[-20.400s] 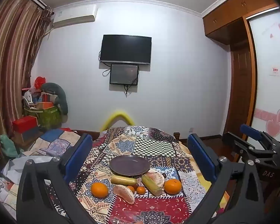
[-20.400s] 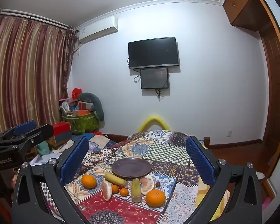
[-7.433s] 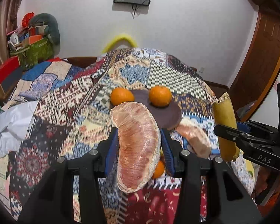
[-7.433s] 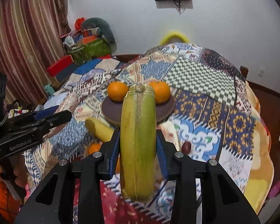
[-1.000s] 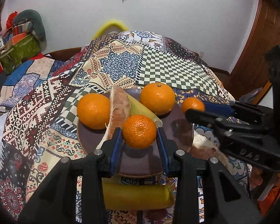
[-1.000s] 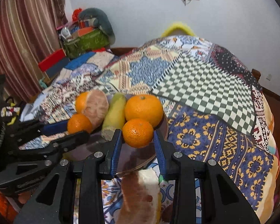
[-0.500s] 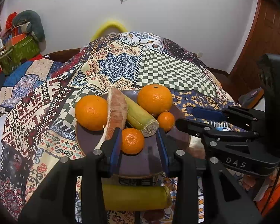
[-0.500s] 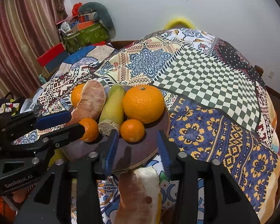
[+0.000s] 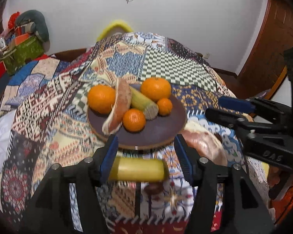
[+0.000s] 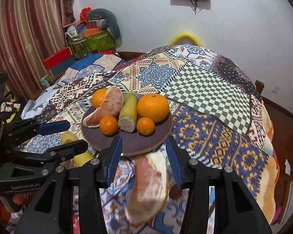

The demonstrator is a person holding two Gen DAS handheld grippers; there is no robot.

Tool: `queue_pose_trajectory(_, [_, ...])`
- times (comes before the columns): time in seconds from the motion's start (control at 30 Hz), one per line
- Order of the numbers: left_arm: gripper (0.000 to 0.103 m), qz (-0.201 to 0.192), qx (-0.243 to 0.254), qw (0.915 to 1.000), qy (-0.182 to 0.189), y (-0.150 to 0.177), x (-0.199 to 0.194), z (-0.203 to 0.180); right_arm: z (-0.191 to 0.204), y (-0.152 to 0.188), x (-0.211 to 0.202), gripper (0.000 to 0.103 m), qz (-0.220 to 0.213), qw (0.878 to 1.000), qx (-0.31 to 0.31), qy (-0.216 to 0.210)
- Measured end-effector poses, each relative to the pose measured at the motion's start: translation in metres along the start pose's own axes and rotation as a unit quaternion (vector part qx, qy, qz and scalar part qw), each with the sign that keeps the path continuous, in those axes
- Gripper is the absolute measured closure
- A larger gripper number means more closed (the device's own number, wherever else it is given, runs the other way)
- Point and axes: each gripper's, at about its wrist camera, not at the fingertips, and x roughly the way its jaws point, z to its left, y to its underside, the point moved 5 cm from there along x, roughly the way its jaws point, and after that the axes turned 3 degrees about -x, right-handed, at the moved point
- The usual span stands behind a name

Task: Organize fruits
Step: 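Move the left gripper to the yellow banana while the right gripper approaches the large pomelo segment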

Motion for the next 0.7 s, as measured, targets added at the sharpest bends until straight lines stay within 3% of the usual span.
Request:
queue_pose_trajectory(0.33, [0.042,0.039,-0.049,0.9978,-0.020,0.032,0.014,0.001,-0.001,0.040,-0.020,0.057,0.022,1.000,0.014,0.013])
queue_pose_trajectory(0.43, [0.027,0.042,-0.046,0.9977,-0.026,0.036,0.019,-0.003,-0.004,0.053,-0.020,0.057,0.032,0.999,0.021,0.013])
queue_pose_trajectory(0.7, [0.024,0.065,-0.064,0.9949,-0.042,0.044,0.043,0.000,-0.005,0.078,-0.004,0.057,0.063,0.996,0.057,-0.009])
